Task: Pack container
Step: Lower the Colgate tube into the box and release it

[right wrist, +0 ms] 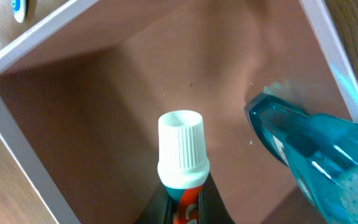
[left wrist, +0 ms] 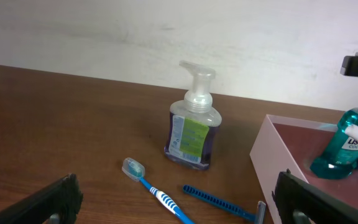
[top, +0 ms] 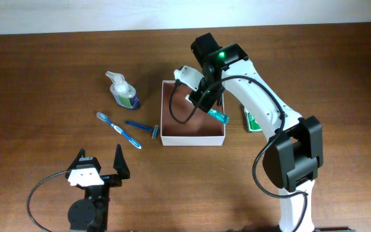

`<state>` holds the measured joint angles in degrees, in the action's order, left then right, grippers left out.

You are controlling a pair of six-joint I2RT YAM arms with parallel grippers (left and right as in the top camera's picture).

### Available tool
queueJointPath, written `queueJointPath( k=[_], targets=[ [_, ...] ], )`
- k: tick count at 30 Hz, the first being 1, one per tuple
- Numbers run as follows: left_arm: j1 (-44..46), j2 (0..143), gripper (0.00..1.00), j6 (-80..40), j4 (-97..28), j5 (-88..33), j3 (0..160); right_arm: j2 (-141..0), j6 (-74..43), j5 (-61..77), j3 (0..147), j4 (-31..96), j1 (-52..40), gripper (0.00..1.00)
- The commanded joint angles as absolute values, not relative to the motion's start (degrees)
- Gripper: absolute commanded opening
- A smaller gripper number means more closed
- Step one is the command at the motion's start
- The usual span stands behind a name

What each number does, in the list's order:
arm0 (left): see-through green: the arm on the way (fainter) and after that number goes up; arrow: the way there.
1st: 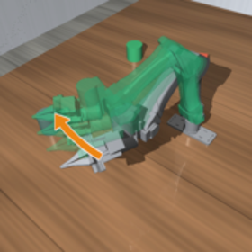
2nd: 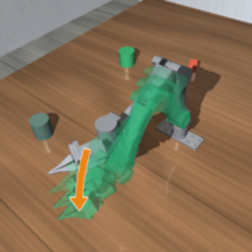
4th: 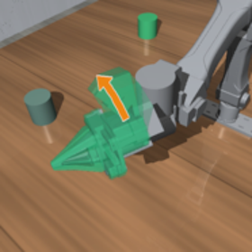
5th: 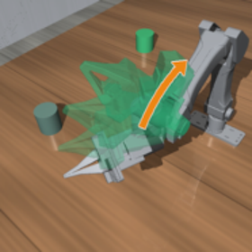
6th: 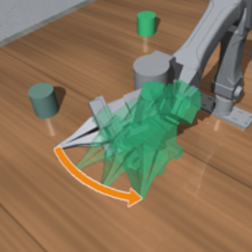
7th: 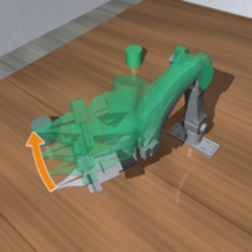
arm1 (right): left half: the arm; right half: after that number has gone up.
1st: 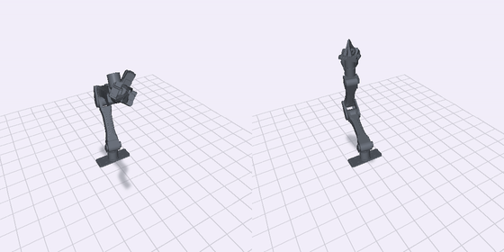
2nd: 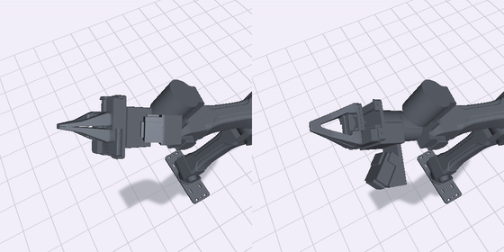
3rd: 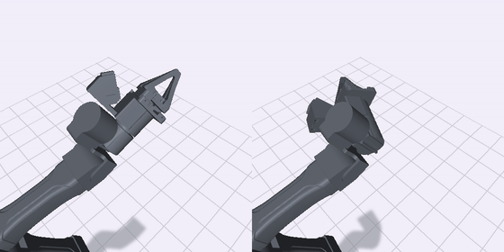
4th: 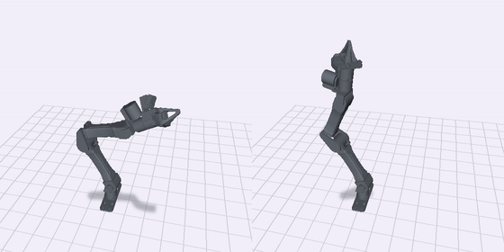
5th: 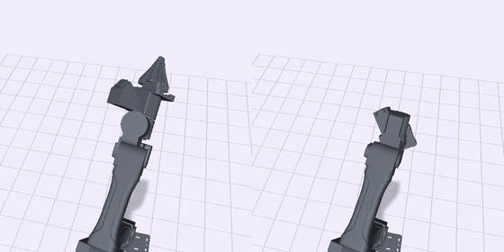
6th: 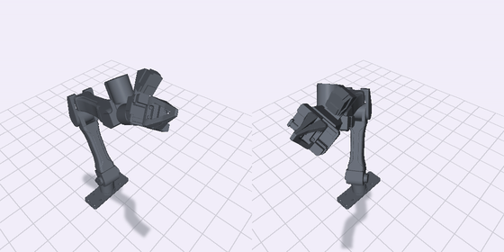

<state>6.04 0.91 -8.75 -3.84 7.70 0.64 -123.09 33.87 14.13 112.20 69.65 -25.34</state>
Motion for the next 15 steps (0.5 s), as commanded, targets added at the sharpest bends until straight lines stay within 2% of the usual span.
queueJointPath(
  k=[1, 6, 15],
  targets=[
    [6.2, 0.7, 0.99, -7.8, -4.0, 7.3, 0.5, -123.3, 48.9, 17.0, 112.2, 70.6, -25.9, 0.04],
    [6.2, 0.7, 0.99, -7.8, -4.0, 7.3, 0.5, -123.3, 56.4, 19.4, 112.2, 70.5, -25.9, 0.04],
    [6.2, 0.7, 0.99, -7.8, -4.0, 7.3, 0.5, -123.3, 56.3, 26.0, 112.2, 69.8, -26.2, 0.04]
  ],
)
